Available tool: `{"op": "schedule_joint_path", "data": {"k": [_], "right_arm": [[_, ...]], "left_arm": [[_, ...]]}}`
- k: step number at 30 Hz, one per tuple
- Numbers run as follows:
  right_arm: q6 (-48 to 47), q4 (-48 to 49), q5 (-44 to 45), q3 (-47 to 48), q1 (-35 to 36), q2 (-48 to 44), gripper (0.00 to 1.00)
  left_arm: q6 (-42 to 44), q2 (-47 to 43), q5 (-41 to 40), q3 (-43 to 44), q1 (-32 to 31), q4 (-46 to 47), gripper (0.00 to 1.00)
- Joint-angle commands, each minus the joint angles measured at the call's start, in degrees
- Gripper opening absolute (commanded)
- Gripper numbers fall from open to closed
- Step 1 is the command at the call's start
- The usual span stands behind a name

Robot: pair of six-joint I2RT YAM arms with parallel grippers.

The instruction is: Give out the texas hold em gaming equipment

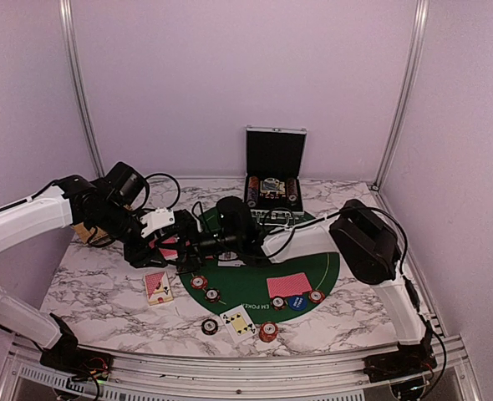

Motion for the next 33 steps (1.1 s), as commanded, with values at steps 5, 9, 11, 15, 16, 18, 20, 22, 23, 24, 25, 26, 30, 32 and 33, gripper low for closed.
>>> {"op": "schedule_joint_path", "data": {"k": [5, 9, 11, 15, 16, 18, 20, 22, 23, 24, 25, 26, 30, 32, 33], "right_arm": [[2.37, 3.21, -0.73, -0.63, -0.36, 0.31, 0.73], [1.73, 3.01, -0.62, -2.67, -1.20, -1.46, 0.67], [1.78, 3.44, -0.62, -3.72, -1.54, -2.20, 0.63], [2.03, 4.21, -0.94, -5.14, -1.87, -3.23, 0.57], [2.07, 4.23, -0.97, -5.46, -1.95, -3.45, 0.57], [2.09, 4.32, -1.03, -5.92, -2.12, -3.88, 0.56], [2.03, 4.33, -1.13, -6.21, -2.26, -4.26, 0.56], [1.97, 4.36, -1.32, -6.47, -2.42, -4.58, 0.55], [1.91, 4.33, -1.40, -6.63, -2.48, -4.86, 0.55], [1.89, 4.32, -1.41, -6.82, -2.62, -5.04, 0.54], [1.79, 4.32, -1.53, -7.00, -2.73, -5.30, 0.54], [1.81, 4.28, -1.65, -7.16, -2.89, -5.63, 0.53], [3.25, 6.40, -2.14, -8.79, -3.49, -6.43, 0.51], [3.56, 7.04, -2.36, -9.29, -3.76, -6.87, 0.49], [3.49, 7.09, -2.45, -9.34, -3.80, -7.13, 0.47]], "left_arm": [[1.39, -1.54, -0.45, 0.68, -0.31, 0.60, 0.00], [1.57, -1.94, -0.64, 0.35, -0.31, 0.55, 0.00], [1.56, -2.12, -0.64, 0.22, -0.35, 0.57, 0.00], [1.65, -2.37, -0.72, 0.04, -0.32, 0.61, 0.00], [1.65, -2.39, -0.73, 0.04, -0.31, 0.57, 0.00], [1.67, -2.55, -0.76, -0.02, -0.31, 0.55, 0.00], [1.78, -2.68, -0.80, -0.05, -0.32, 0.63, 0.00], [1.75, -2.82, -0.77, -0.21, -0.31, 0.57, 0.00], [1.70, -2.78, -0.78, -0.34, -0.31, 0.58, 0.00], [1.74, -2.76, -0.80, -0.43, -0.31, 0.60, 0.00], [1.72, -2.83, -0.88, -0.52, -0.32, 0.56, 0.00], [1.74, -2.77, -0.84, -0.64, -0.31, 0.55, 0.00], [1.58, -2.77, -0.69, -0.75, -0.31, 0.56, 0.00], [1.50, -2.77, -0.79, -0.84, -0.31, 0.57, 0.00], [1.56, -2.78, -0.91, -0.91, -0.31, 0.55, 0.00]]}}
